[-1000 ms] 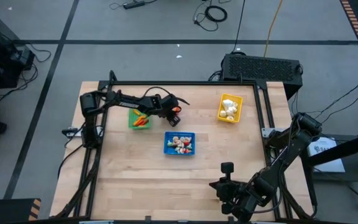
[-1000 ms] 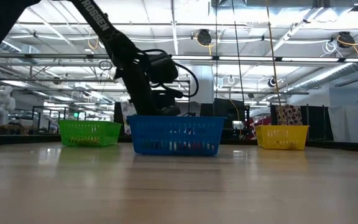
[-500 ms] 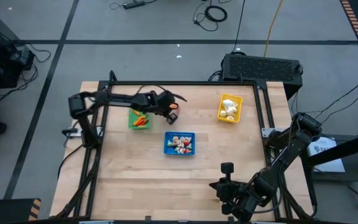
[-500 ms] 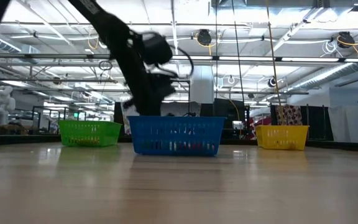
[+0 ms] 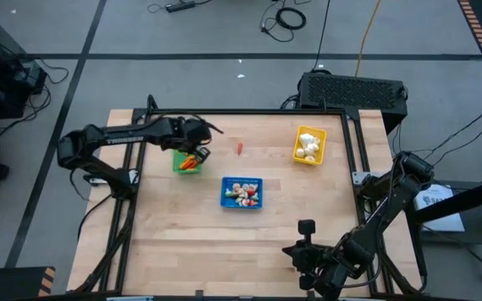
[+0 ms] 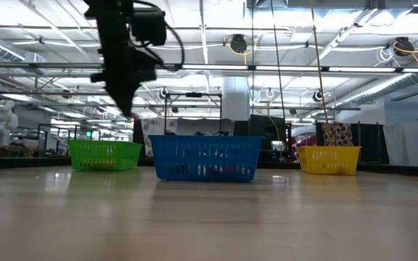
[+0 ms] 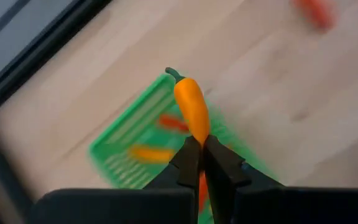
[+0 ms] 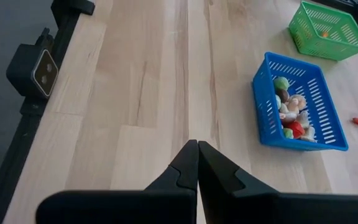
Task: Sort produce into baskets
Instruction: Put the yellow chili pepper into the green bin, then put the chili pepper into the green bin
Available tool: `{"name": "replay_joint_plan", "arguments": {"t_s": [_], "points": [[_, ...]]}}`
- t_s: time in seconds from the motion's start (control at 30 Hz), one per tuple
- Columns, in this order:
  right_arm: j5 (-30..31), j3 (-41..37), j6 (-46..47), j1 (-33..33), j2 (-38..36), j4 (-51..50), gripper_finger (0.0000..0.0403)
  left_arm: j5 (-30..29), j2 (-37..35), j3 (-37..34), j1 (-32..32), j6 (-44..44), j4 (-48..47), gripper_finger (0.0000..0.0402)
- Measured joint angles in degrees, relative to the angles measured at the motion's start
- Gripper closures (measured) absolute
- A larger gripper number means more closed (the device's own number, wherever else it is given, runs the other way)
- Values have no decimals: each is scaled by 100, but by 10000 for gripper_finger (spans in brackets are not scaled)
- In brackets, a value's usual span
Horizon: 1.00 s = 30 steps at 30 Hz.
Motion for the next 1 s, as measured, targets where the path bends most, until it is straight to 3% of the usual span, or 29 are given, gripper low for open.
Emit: {"name": "replay_joint_plan", "arguments": {"t_s": [0.13,0.23,0.7,0.87,1.0], "points": [[-9,0,81,0,0,26,403,-513,-11,-185,-91,-376,-400,383],[-37,0,85,0,0,25,403,-554,-3,-397,-223,-274,-242,371],[-142,0,80,0,0,25,403,-735,-2,-575,-304,-282,-18,233],[-125,0,33,-2,0,23,403,-625,-2,-575,-330,-286,877,222],[-118,0,-61,-7,0,25,403,-445,258,-573,-415,-290,2200,221]]}}
